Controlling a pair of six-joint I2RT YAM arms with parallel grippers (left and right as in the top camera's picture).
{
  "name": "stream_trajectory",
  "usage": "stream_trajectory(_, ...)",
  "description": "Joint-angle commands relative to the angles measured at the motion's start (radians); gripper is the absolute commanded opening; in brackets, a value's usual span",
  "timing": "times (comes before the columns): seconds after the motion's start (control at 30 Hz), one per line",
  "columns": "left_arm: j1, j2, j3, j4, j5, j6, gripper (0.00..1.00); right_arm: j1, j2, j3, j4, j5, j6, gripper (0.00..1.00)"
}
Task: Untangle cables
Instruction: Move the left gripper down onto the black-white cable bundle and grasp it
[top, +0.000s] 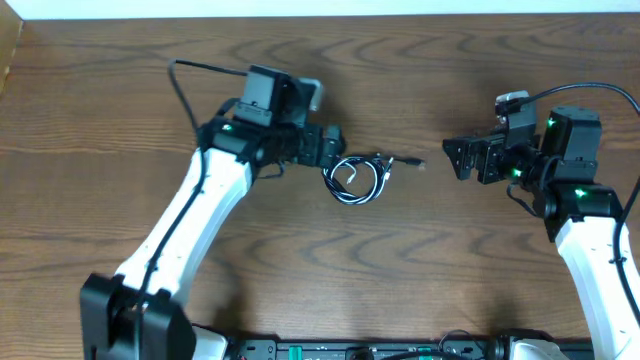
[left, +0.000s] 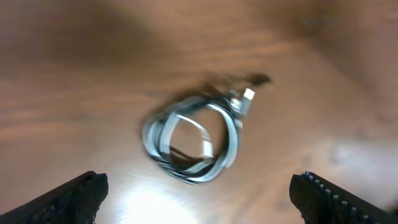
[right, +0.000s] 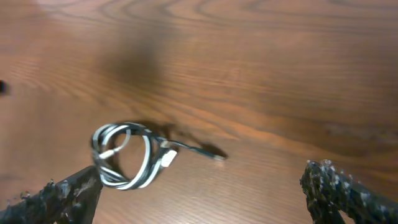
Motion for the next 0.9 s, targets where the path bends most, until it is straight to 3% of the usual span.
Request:
stream_trajectory(0.0,-0.005,0.03,0.022,-0.018,0.184,-0.052,0.98,0.009,-0.003,0.024,0.003,-0.145,0.079,0.99)
stream_trajectory(0.07,-0.005,0.041,0.02,-0.014,0.175,-0.042,0.98,0.009,-0.003,0.024,0.002,-0.171,0.079,0.99)
stream_trajectory(0.17,-0.005,0.071,0.019,-0.015,0.087,-0.054,0.79,0.009,-0.003,0.022,-0.006,-0.17,0.113,0.89)
stream_trajectory(0.23,-0.004,0.093,0.019,-0.027,-0.011,-0.156,0.78,0.009,-0.003,0.018,-0.005,-0.166,0.158,0.83)
stream_trajectory(0.33,-0.005,0.143,0.014,-0.072,-0.154,-0.401,0.78,0.026,-0.002,0.01,-0.011,-0.053,0.27,0.76)
stream_trajectory(0.43,-0.012,0.186,0.002,-0.063,-0.154,-0.493,0.72,0.054,0.0,0.01,-0.017,0.076,0.346,0.76)
stream_trajectory(0.6,-0.028,0.25,0.001,-0.005,-0.159,-0.523,0.48,0.086,0.0,0.01,-0.001,0.195,0.367,0.76)
stream_trajectory(0.87,-0.036,0.325,0.001,0.021,-0.194,-0.675,0.46,0.087,0.002,0.01,-0.004,0.259,0.367,0.76)
